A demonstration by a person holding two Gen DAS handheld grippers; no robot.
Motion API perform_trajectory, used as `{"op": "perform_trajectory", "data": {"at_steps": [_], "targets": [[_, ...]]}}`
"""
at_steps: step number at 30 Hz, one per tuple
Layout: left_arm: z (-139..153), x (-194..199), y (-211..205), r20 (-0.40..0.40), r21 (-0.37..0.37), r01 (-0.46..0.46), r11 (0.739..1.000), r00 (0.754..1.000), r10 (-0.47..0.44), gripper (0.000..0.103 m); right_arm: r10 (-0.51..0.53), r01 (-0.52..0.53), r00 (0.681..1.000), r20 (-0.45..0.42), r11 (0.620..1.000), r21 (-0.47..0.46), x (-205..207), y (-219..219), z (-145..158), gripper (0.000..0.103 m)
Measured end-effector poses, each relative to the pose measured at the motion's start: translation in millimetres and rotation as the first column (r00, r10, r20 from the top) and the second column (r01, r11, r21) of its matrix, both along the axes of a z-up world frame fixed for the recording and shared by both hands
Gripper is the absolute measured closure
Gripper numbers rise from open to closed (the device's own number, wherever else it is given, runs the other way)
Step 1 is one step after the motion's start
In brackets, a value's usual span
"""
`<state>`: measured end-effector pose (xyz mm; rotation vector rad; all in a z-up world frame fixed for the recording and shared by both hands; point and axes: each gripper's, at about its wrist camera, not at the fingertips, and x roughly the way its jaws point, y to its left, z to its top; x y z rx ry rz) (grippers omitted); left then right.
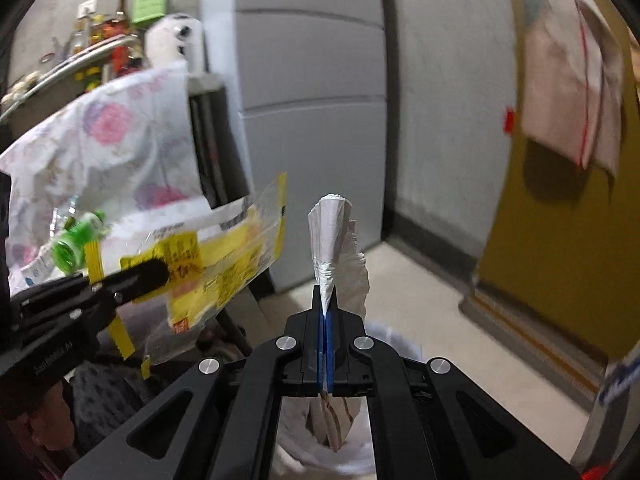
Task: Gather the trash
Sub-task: 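Carry wrapper and napkin to the bin and open both grippers over it, then move both tools back over the chair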
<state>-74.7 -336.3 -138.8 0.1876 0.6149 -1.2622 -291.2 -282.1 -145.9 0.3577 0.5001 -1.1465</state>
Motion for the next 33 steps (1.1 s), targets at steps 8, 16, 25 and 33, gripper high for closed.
{"op": "perform_trajectory", "data": {"at_steps": [8, 16, 25, 33], "targets": [[-46.1, 0.1, -42.5, -0.056, 0.129, 0.078, 0.989, 0.996, -0.072, 0.102, -0.059, 0.062, 0.998, -0.028, 0.988, 0.139, -20.3, -33.2, -65.4, 0.102], [-68.4, 9.5, -58.6, -0.083, 0.184, 0.075, 0.98, 0.995, -0.061, 0.067, -0.104, 0.111, 0.994, -0.043, 0.96, 0.257, -24.5, -59.1, -101.2, 0.078], [-56.7, 28.0, -41.6, -0.131, 0.142, 0.026, 0.99, 0.991, -0.007, 0.05, -0.117, 0.12, 0.993, -0.03, 0.977, 0.177, -26.5, -48.2, -69.5, 0.059], [-7.8, 40.7, 14.7, -0.011, 0.112, -0.117, 0.987, 0.993, 0.118, 0.044, -0.03, 0.029, 0.997, 0.065, 0.999, 0.015, 0.9, -23.4, 11.7, 0.059]]}}
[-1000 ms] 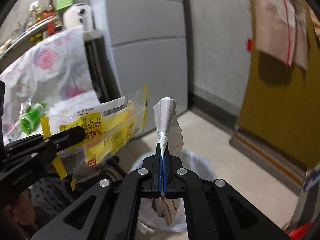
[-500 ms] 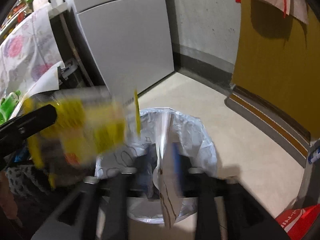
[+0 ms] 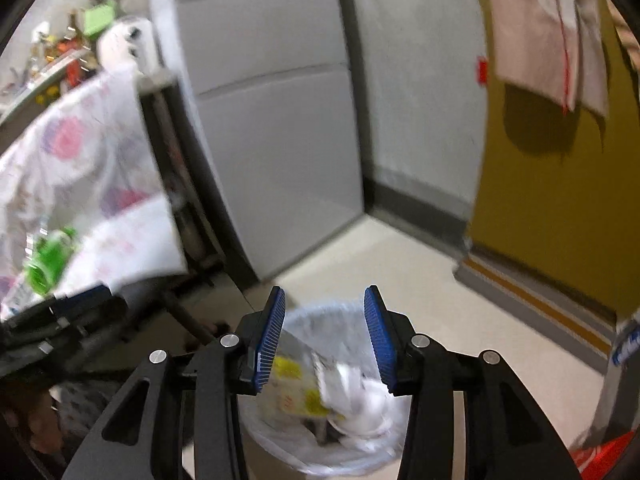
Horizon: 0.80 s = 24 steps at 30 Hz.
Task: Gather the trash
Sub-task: 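Move both tools back over the chair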
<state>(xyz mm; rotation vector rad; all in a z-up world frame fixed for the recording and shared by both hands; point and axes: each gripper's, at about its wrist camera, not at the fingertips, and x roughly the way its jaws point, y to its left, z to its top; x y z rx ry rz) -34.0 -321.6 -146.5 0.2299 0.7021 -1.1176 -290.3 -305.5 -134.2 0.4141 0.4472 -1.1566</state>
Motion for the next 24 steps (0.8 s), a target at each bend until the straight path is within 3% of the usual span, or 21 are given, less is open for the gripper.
{"op": "perform_trajectory", "data": {"at_steps": [6, 9, 11, 14, 18, 24], "targets": [[32.9, 23.5, 71.0, 0.045, -0.019, -0.188, 0.982, 0.981, 0.189, 0.039, 0.216, -0.213, 0.975, 0.048, 0.975, -0.059, 67.0, 28.3, 47.4, 0.053], [41.3, 35.4, 110.2, 0.066, -0.004, -0.291, 0.957, 0.955, 0.291, 0.031, 0.335, -0.331, 0.94, 0.06, 0.941, -0.063, 110.6, 43.3, 56.8, 0.046], [46.9, 43.2, 141.2, 0.082, -0.004, -0.365, 0.931, 0.928, 0.365, 0.029, 0.417, -0.414, 0.906, 0.066, 0.908, -0.061, 142.4, 51.3, 59.1, 0.036], [51.9, 54.6, 179.9, 0.097, 0.0, -0.466, 0.885, 0.881, 0.464, 0.028, 0.504, -0.501, 0.863, 0.036, 0.863, -0.064, 186.5, 65.1, 60.9, 0.034], [54.9, 79.1, 238.6, 0.123, 0.012, -0.615, 0.788, 0.783, 0.609, 0.026, 0.586, -0.585, 0.81, 0.012, 0.81, -0.05, 233.7, 75.9, 62.2, 0.032], [59.1, 112.4, 296.9, 0.121, 0.011, -0.747, 0.665, 0.661, 0.741, 0.02, 0.671, -0.673, 0.74, -0.043, 0.74, -0.023, 300.1, 84.0, 58.0, 0.029]]}}
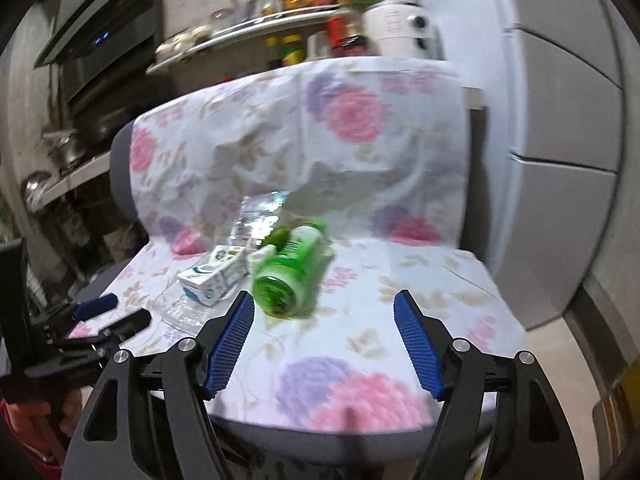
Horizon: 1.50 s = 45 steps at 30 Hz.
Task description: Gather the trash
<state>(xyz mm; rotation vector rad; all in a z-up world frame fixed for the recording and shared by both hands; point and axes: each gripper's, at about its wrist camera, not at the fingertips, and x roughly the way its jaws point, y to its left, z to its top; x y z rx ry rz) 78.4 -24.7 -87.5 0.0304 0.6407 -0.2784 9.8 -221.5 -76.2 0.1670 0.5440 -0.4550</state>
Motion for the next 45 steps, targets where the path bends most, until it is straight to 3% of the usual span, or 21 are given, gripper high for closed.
{"op": "perform_trajectory", "data": {"at_steps": [6, 17, 23, 30, 33, 41, 45], "targets": [[-2.6, 33.9, 24.3, -0.02, 0.021, -0.097, 0.995, 0.995, 0.097, 0.02, 0.042, -0.04, 0.998, -0.056, 0.999, 0.031, 54.7, -10.4, -16.2, 0.029], [-23.5, 79.5, 30.2, -0.062, 0.027, -0.117, 0.993, 0.991, 0.118, 0.02, 0.045, -0.035, 0.989, -0.142, 0.997, 0.07, 143.0, -46.2, -51.3, 0.038], [-23.9, 102.0, 27.9, -0.065, 0.026, -0.12, 0.992, 0.99, 0.122, 0.02, 0.106, -0.103, 0.982, -0.156, 0.994, 0.03, 187.2, -49.8, -53.5, 0.042], [-17.4, 118.8, 31.4, -0.056, 0.01, -0.137, 0.991, 0.989, 0.137, 0.02, 0.129, -0.149, 0.943, -0.307, 0.988, -0.044, 237.7, -51.7, -73.2, 0.041], [-20.1, 120.9, 32.1, -0.063, 0.01, -0.133, 0.991, 0.989, 0.134, 0.02, 0.153, -0.169, 0.926, -0.345, 0.986, -0.015, 248.2, -54.9, -80.4, 0.041], [-29.6, 114.2, 40.8, -0.093, 0.009, -0.159, 0.987, 0.983, 0.159, 0.02, 0.159, -0.24, 0.894, -0.419, 0.959, -0.149, 248.9, -31.3, -85.8, 0.049], [-30.3, 107.3, 44.3, -0.099, 0.012, -0.162, 0.987, 0.982, 0.162, 0.02, 0.166, -0.238, 0.916, -0.366, 0.958, -0.162, 239.1, -25.4, -73.1, 0.068]]}}
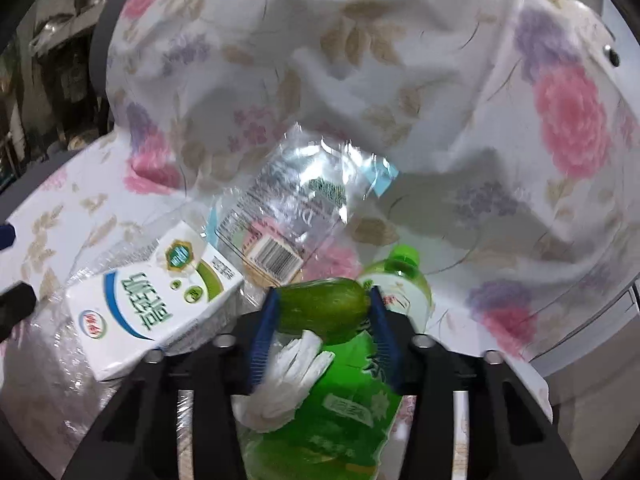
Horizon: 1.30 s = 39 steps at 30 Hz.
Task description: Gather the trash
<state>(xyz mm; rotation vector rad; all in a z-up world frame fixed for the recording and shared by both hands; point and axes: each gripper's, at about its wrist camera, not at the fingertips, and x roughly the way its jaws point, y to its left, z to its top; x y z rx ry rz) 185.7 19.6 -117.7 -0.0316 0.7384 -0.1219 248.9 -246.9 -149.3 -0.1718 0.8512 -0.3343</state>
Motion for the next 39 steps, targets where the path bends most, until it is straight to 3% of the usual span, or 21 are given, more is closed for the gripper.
{"op": "perform_trajectory", "data": {"at_steps": [6, 10, 14, 17, 19, 22, 25, 28, 30, 35, 36, 38, 39], "targets": [[3.1, -12.1, -6.9, 0.006, 0.019, 0.041, 0.999, 0.999, -0.041, 0.02, -0.009, 0.0, 0.994, 0.107, 0.996, 0.09, -26.7, 3.0, 25.2, 0.078], [0.8, -20.1, -23.3, 0.006, 0.034, 0.12, 0.992, 0.993, -0.121, 0.02, -0.033, 0.006, 0.977, 0.21, 0.992, 0.129, -62.5, 3.7, 48.7, 0.081], [-6.3, -16.8, -39.7, -0.013, 0.017, 0.183, 0.983, 0.983, -0.182, 0.033, -0.068, 0.026, 0.962, 0.265, 0.987, 0.161, -96.2, 1.1, 62.6, 0.084], [-16.0, -5.7, -49.2, -0.044, 0.011, 0.196, 0.98, 0.98, -0.196, 0.036, -0.084, 0.037, 0.958, 0.273, 0.984, 0.173, -115.2, -0.3, 65.0, 0.09], [-24.5, 3.0, -55.1, -0.063, 0.03, 0.189, 0.982, 0.98, -0.187, 0.036, -0.091, 0.046, 0.96, 0.266, 0.984, 0.169, -121.7, -1.4, 62.2, 0.103], [-36.1, 13.9, -60.1, -0.088, 0.04, 0.182, 0.983, 0.98, -0.178, 0.035, -0.091, 0.052, 0.976, 0.198, 0.98, 0.191, -122.7, -6.4, 46.7, 0.103], [-42.3, 18.0, -61.8, -0.093, 0.051, 0.185, 0.981, 0.979, -0.18, 0.035, -0.118, 0.065, 0.978, 0.173, 0.957, 0.284, -134.0, -21.4, 30.2, 0.103], [-44.3, 18.2, -62.1, -0.085, 0.065, 0.189, 0.98, 0.979, -0.183, 0.035, -0.144, 0.073, 0.979, 0.147, 0.909, 0.409, -147.2, -36.1, 10.2, 0.098], [-44.7, 18.4, -61.2, -0.083, 0.061, 0.186, 0.981, 0.98, -0.181, 0.035, -0.142, 0.076, 0.983, 0.12, 0.895, 0.439, -153.8, -35.8, -4.0, 0.098], [-45.2, 17.8, -59.1, -0.082, 0.053, 0.177, 0.983, 0.982, -0.173, 0.035, -0.098, 0.074, 0.994, 0.05, 0.933, 0.353, -159.3, -16.4, -27.4, 0.096], [-45.2, 18.1, -58.6, -0.081, 0.053, 0.177, 0.983, 0.982, -0.172, 0.035, -0.099, 0.076, 0.993, 0.06, 0.948, 0.308, -160.0, -13.9, -26.5, 0.092], [-43.9, 15.9, -58.2, -0.077, 0.055, 0.174, 0.983, 0.983, -0.169, 0.035, -0.099, 0.067, 0.991, 0.093, 0.951, 0.302, -163.4, -18.0, -22.0, 0.065], [-43.0, 15.0, -58.1, -0.074, 0.054, 0.176, 0.983, 0.982, -0.172, 0.035, -0.095, 0.056, 0.989, 0.111, 0.949, 0.312, -163.5, -21.6, -19.3, 0.061]]}}
